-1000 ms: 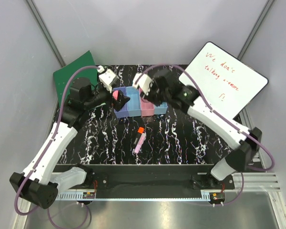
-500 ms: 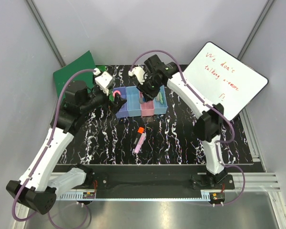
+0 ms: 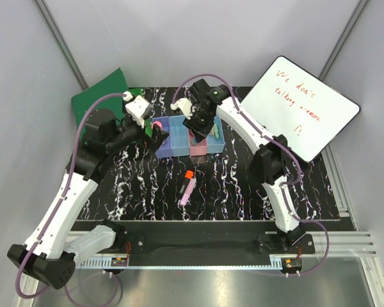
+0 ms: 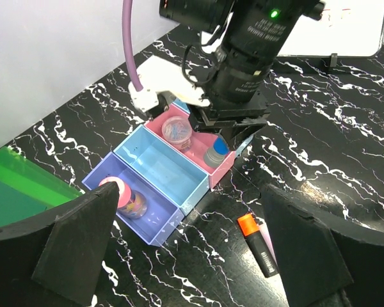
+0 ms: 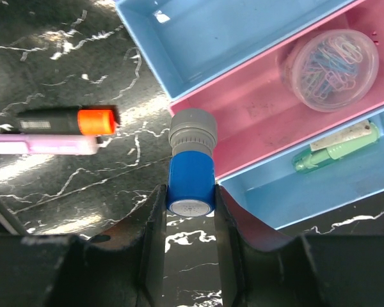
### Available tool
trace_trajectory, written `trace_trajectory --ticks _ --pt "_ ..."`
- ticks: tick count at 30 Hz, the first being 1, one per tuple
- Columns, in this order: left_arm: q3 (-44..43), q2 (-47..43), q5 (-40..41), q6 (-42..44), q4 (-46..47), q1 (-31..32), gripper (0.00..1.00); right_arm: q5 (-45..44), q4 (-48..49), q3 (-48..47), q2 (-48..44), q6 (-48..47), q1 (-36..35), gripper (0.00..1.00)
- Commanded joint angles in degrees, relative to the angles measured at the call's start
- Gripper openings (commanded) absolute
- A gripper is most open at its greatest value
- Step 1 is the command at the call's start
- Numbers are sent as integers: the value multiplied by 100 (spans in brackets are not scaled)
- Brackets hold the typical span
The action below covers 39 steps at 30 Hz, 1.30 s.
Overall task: Sort the stationery into containers
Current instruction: Place the stationery in the storage box.
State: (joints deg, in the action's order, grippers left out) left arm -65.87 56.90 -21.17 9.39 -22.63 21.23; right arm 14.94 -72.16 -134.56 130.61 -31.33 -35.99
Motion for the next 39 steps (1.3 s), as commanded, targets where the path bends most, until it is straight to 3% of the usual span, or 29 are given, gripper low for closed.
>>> trace_trajectory --ticks 1,17,22,30,39 --pt "47 -180 69 -77 259 -32 99 -316 -70 -474 245 -180 92 0" --pt "179 -232 -1 -60 303 -76 99 -703 -44 -870 975 -663 171 0" --pt "302 -285 8 -86 338 -84 99 -738 -158 -1326 1317 -787 171 7" --pt "399 -294 -10 -130 409 -111 99 -659 -105 -1485 1433 -795 110 28" --pt "399 -276 -63 -209 488 -146 99 -729 44 -1468 1371 -839 31 37"
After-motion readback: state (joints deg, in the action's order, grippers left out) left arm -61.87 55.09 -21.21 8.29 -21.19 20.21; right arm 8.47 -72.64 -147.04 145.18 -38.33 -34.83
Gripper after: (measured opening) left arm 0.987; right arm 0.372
